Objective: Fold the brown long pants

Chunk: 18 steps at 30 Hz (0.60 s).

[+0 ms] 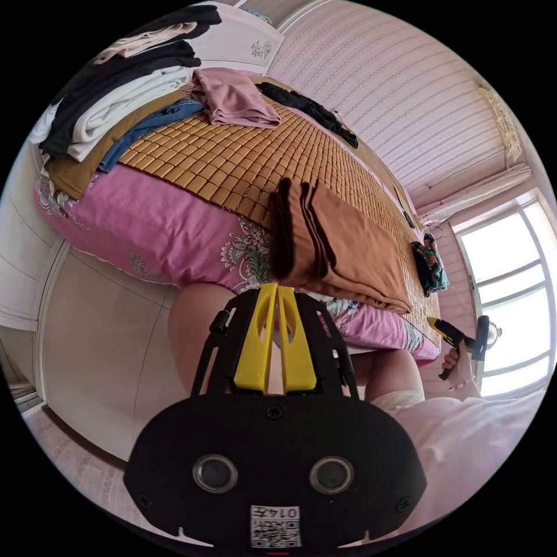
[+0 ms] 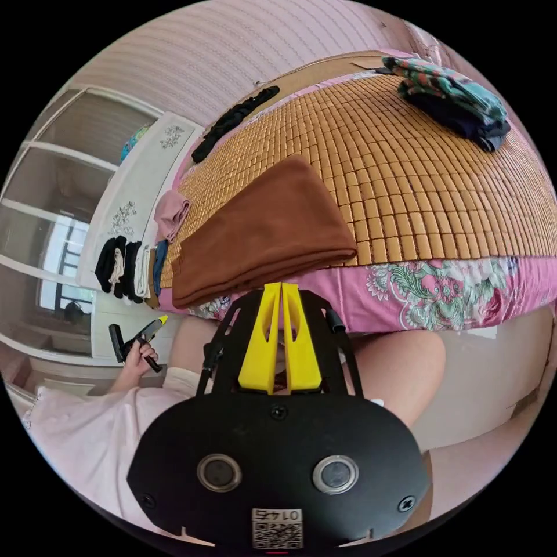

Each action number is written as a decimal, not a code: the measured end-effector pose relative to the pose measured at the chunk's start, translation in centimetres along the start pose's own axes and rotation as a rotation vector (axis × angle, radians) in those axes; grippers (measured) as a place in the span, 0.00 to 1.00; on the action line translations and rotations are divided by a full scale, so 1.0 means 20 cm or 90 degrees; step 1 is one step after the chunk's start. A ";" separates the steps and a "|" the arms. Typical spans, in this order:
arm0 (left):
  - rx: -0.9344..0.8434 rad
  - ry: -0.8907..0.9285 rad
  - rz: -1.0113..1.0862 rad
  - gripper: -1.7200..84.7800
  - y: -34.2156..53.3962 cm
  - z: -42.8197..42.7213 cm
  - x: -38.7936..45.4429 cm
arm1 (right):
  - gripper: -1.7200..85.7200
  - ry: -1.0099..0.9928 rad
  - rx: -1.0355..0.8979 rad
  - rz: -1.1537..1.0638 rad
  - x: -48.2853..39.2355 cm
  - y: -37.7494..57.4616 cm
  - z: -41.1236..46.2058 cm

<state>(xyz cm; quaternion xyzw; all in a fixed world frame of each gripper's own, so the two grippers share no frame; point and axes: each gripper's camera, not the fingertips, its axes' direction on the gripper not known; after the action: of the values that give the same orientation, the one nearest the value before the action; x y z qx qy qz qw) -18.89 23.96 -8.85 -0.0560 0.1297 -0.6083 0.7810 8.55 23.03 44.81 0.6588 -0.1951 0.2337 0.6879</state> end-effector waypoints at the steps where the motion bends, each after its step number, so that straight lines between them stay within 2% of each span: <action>1: 0.008 -0.012 -0.001 0.01 -0.01 0.02 0.00 | 0.07 0.035 -0.029 -0.085 -0.17 -0.09 0.04; 4: 0.029 -0.024 0.006 0.02 -0.07 0.05 0.02 | 0.17 0.103 -0.104 -0.302 -0.65 -0.26 0.21; 7: 0.046 -0.023 0.028 0.07 -0.16 0.09 0.07 | 0.22 0.138 -0.181 -0.465 -1.08 -0.36 0.40; 10: 0.048 -0.017 0.033 0.09 -0.23 0.14 0.10 | 0.24 0.139 -0.229 -0.539 -1.36 -0.43 0.57; 13: 0.034 -0.029 0.031 0.11 -0.27 0.19 0.11 | 0.23 0.164 -0.320 -0.553 -1.46 -0.48 0.76; 15: 0.030 -0.037 0.030 0.13 -0.28 0.21 0.12 | 0.15 0.182 -0.308 -0.512 -1.44 -0.53 0.76; 18: 0.025 -0.049 0.040 0.14 -0.31 0.26 0.11 | 0.07 0.056 -0.278 -0.393 -1.30 -0.66 0.59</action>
<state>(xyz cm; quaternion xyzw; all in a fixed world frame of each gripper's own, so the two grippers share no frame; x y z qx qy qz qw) -22.72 19.89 -2.58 -0.0600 0.0893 -0.5834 0.8050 -4.63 9.34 19.70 0.5138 -0.0026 -0.0037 0.8579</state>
